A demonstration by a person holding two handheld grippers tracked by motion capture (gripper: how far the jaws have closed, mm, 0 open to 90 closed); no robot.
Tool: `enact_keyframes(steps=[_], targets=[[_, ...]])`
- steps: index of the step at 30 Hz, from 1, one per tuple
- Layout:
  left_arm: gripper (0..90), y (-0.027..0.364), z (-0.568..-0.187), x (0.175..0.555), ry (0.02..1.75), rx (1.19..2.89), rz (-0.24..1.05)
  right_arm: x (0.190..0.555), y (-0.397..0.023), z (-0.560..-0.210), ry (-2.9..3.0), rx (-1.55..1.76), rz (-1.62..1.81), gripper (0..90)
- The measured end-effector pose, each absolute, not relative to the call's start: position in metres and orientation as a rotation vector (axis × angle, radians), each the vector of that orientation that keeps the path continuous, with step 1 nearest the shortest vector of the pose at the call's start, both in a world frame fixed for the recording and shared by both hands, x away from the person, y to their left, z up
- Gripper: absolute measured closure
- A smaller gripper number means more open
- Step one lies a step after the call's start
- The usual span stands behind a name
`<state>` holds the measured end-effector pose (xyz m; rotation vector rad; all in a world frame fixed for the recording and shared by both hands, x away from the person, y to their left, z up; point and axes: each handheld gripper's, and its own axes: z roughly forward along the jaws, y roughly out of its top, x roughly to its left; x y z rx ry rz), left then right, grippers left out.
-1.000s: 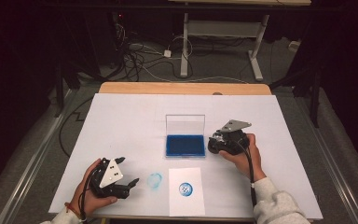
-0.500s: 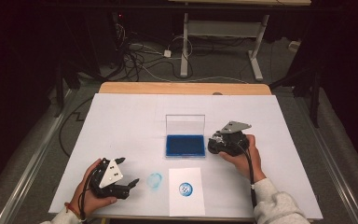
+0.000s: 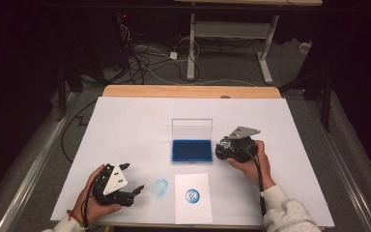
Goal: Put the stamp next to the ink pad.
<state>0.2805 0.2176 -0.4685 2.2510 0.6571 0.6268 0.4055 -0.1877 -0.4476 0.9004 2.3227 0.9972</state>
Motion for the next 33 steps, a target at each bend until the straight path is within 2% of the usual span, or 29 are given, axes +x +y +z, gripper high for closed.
enact_keyframes(steps=[7, 12, 30, 33], targets=[[15.6, 0.217, -0.469, 0.280, 0.658, 2.253, 0.627, 0.405, -0.188, -0.447, 2.321, 0.899, 0.996, 55.4], [15.6, 0.217, -0.469, 0.281, 0.662, 2.253, 0.625, 0.406, -0.189, -0.446, 2.309, 0.911, 0.997, 49.3], [15.6, 0.216, -0.470, 0.281, 0.662, 2.258, 0.622, 0.399, -0.191, -0.427, 2.206, 0.881, 1.066, 36.7], [15.6, 0.216, -0.470, 0.281, 0.661, 2.259, 0.622, 0.397, -0.190, -0.422, 2.178, 0.881, 1.069, 31.2]])
